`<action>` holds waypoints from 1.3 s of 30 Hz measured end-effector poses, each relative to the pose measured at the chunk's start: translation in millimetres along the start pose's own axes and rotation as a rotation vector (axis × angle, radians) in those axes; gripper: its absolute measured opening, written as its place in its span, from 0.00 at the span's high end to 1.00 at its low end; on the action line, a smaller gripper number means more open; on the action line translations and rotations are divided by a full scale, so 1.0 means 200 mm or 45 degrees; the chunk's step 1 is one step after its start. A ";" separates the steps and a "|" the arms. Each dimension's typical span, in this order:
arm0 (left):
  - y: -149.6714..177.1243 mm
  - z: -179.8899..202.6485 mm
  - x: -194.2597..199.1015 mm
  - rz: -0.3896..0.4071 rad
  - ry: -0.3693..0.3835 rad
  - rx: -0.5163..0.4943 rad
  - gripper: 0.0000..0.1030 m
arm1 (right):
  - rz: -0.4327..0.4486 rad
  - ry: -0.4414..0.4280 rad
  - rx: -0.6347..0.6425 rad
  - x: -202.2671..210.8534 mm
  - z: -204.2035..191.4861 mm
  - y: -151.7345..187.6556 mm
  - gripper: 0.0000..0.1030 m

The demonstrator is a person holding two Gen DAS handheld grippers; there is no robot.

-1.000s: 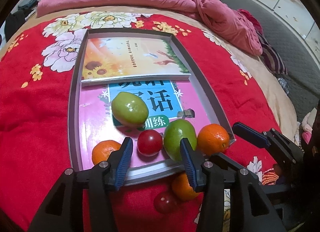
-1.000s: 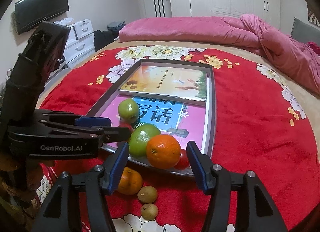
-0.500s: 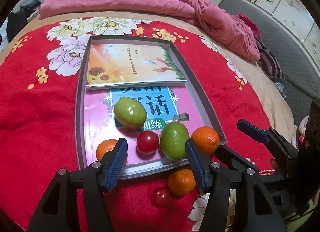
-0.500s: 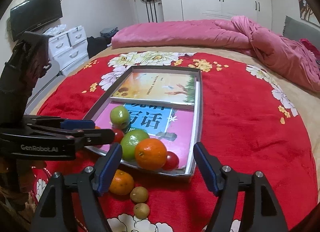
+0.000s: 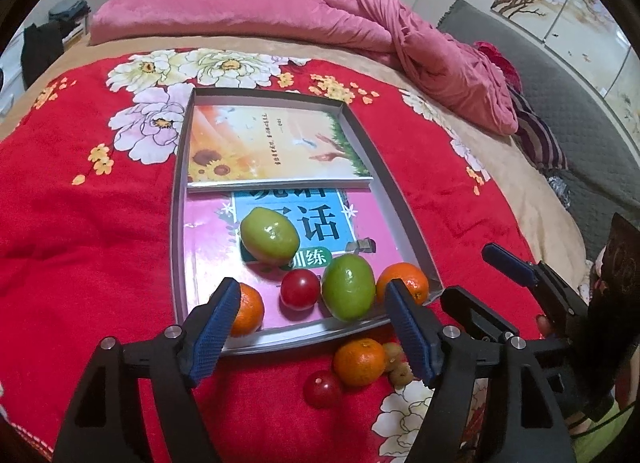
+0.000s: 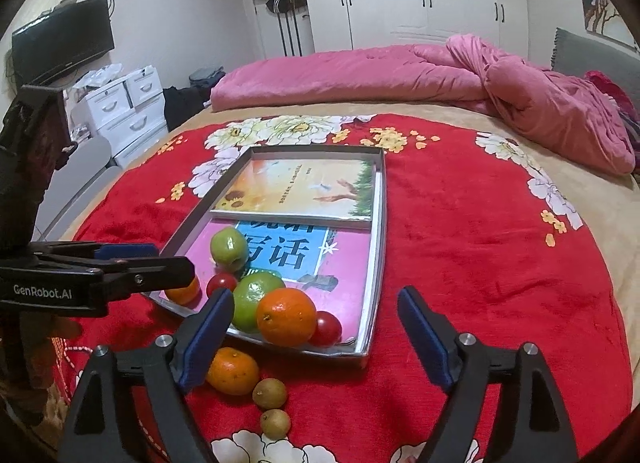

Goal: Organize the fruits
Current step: 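Withdraw both open tools from the tray toward the fruit cluster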

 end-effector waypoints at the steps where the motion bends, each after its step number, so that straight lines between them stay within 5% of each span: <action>1: 0.00 0.00 0.01 0.004 0.001 0.001 0.26 | 0.006 -0.001 -0.006 0.01 0.00 -0.01 0.16; 39: 0.06 0.06 0.19 0.044 0.011 -0.055 0.25 | 0.069 -0.053 -0.027 0.20 0.00 -0.01 0.06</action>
Point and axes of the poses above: each gripper's, at about its wrist camera, not at the fingertips, and x roughly against the way its jaws point, z to its right, y to its underside, the point moved 10 cm from there along -x, roughly the way its jaws point, and after that the axes turned 5 degrees about y, right-handed, at the moved point
